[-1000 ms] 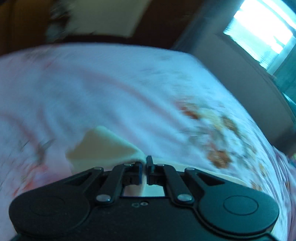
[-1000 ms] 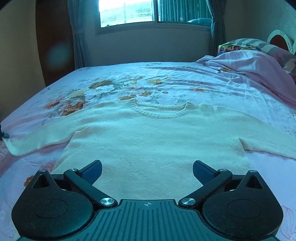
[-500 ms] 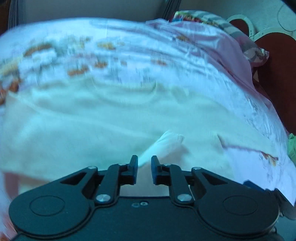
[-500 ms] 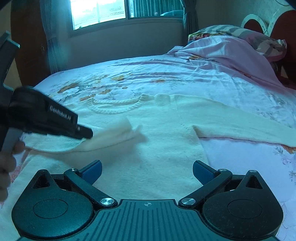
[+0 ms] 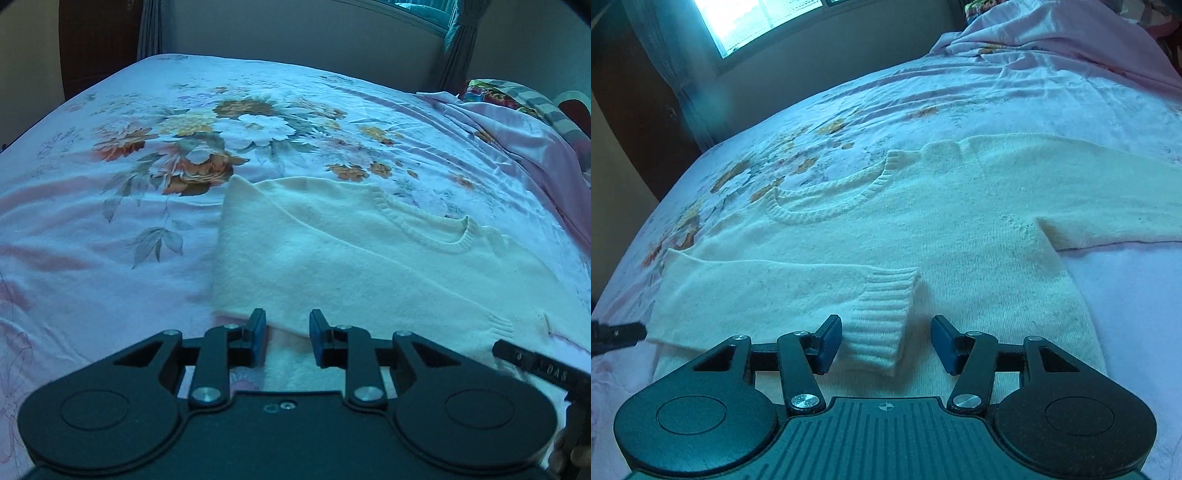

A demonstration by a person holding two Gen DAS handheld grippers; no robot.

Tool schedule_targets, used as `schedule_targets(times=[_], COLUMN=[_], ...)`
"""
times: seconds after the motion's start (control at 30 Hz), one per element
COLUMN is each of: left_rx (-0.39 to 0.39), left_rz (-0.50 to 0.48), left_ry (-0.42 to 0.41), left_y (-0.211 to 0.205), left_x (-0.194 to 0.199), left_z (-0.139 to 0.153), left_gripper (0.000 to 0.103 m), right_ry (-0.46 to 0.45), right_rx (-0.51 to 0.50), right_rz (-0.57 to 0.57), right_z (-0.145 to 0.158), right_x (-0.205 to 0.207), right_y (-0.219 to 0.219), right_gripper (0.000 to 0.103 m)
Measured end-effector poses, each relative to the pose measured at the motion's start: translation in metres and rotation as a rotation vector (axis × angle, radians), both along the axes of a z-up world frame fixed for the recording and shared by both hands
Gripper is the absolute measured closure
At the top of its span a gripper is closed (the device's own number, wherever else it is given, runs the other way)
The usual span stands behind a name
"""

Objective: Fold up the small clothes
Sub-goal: 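Grasp the sweater's side edge with the right gripper and fold it inward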

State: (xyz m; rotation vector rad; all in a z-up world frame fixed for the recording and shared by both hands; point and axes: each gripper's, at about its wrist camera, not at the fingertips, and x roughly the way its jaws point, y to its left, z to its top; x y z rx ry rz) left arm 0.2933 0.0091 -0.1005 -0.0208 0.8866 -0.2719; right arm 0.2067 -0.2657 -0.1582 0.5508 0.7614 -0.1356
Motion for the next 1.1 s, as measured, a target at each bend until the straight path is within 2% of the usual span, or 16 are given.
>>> schedule_targets(times=[0.17, 0.23, 0.27, 0.3, 0.43, 0.53, 0.6, 0.73, 0.8, 0.9, 0.93, 1.0, 1.1], left_rx=[0.0, -0.003, -0.003, -0.001, 0.013, 0.007, 0.001, 0.016, 0.024, 0.028, 0.024, 0.028, 0.028], left_rz=[0.015, 0.019, 0.021, 0.023, 0.009, 0.0, -0.008, -0.021, -0.027, -0.029, -0.031, -0.029, -0.022], left_ry=[0.02, 0.015, 0.011, 0.008, -0.008, -0.017, -0.018, -0.017, -0.009, -0.005, -0.003, -0.002, -0.004], left_y=[0.006, 0.005, 0.005, 0.004, -0.004, -0.012, -0.018, -0.031, -0.036, -0.037, -0.036, -0.036, -0.035], left_x=[0.003, 0.003, 0.003, 0.003, 0.001, 0.003, 0.004, 0.006, 0.006, 0.003, 0.002, 0.002, 0.002], left_z=[-0.009, -0.01, -0.01, -0.01, -0.011, -0.011, -0.012, -0.019, -0.023, -0.023, -0.023, -0.023, -0.021], left_gripper=[0.08, 0.08, 0.08, 0.08, 0.08, 0.08, 0.08, 0.08, 0.08, 0.08, 0.08, 0.077, 0.077], right_ry=[0.007, 0.017, 0.015, 0.012, -0.031, -0.098, -0.083, -0.006, -0.008, -0.045, -0.047, 0.01, 0.022], right_rx=[0.015, 0.006, 0.009, 0.029, 0.064, 0.01, -0.012, 0.019, 0.027, -0.015, 0.009, 0.083, 0.035], right_rz=[-0.014, -0.012, -0.002, 0.011, 0.006, -0.063, -0.115, -0.177, -0.184, -0.231, -0.226, -0.16, -0.148], right_z=[-0.005, -0.006, -0.006, -0.006, 0.003, 0.021, 0.02, -0.005, -0.01, -0.002, -0.002, -0.01, -0.009], right_x=[0.025, 0.032, 0.033, 0.034, 0.026, 0.011, 0.003, -0.012, -0.017, -0.02, -0.019, -0.01, -0.012], right_y=[-0.011, -0.009, -0.008, -0.008, -0.014, -0.029, -0.043, -0.067, -0.071, -0.077, -0.082, -0.085, -0.082], right_gripper=[0.05, 0.072, 0.093, 0.095, 0.098, 0.098, 0.098, 0.098, 0.098, 0.098, 0.098, 0.098, 0.097])
